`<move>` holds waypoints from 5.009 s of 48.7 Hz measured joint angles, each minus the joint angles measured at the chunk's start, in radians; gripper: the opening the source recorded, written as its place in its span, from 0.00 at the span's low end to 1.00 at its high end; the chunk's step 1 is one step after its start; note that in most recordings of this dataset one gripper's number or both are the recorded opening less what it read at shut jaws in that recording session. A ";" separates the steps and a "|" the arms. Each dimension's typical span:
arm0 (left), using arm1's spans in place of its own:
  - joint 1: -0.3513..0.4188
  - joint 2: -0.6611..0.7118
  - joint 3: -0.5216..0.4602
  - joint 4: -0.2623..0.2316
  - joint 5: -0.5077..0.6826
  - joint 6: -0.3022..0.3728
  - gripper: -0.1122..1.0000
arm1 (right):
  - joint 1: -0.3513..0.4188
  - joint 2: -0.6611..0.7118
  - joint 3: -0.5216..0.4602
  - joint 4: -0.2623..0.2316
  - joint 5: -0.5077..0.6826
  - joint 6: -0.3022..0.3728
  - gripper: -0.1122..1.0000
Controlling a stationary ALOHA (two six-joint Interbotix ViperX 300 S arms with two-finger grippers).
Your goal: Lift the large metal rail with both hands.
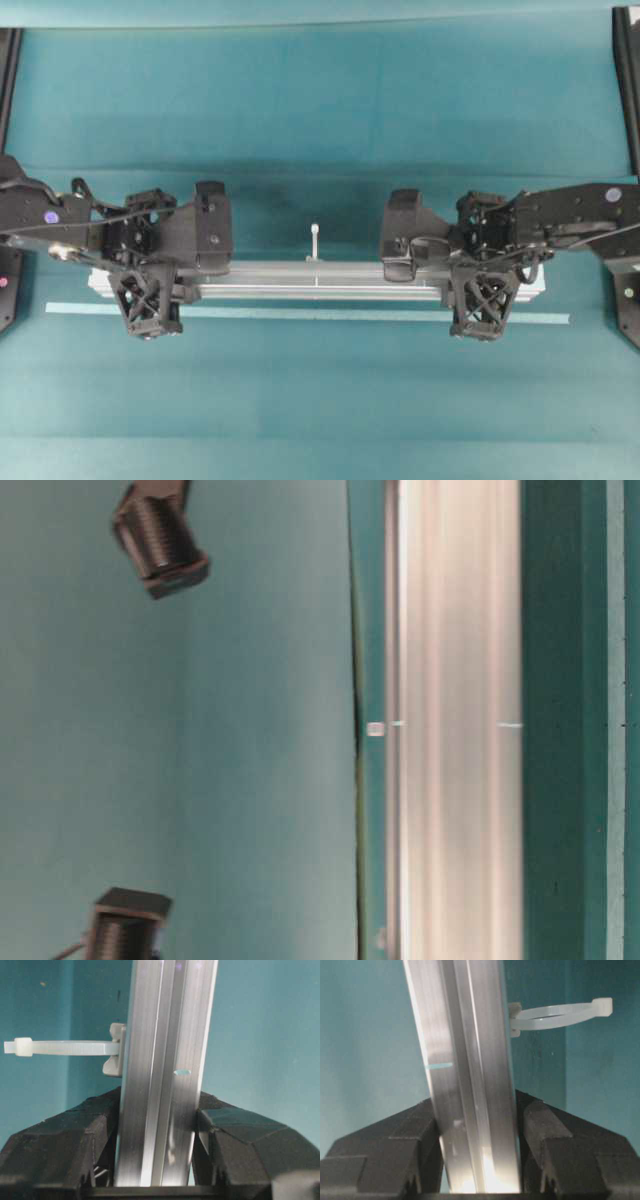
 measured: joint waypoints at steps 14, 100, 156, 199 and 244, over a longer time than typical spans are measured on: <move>-0.002 0.038 0.032 0.000 -0.061 -0.005 0.43 | 0.000 0.046 0.044 0.002 -0.097 -0.008 0.46; -0.028 0.086 0.110 0.000 -0.250 0.003 0.43 | 0.002 0.075 0.078 0.005 -0.170 -0.009 0.46; -0.003 0.091 0.109 -0.005 -0.244 0.094 0.43 | 0.002 0.074 0.089 0.055 -0.207 -0.015 0.46; 0.014 0.069 0.135 -0.003 -0.233 0.092 0.97 | 0.006 0.040 0.100 0.063 -0.227 0.058 0.96; 0.020 -0.526 0.170 -0.003 -0.252 0.094 0.98 | -0.066 -0.534 0.187 0.008 -0.500 0.058 0.96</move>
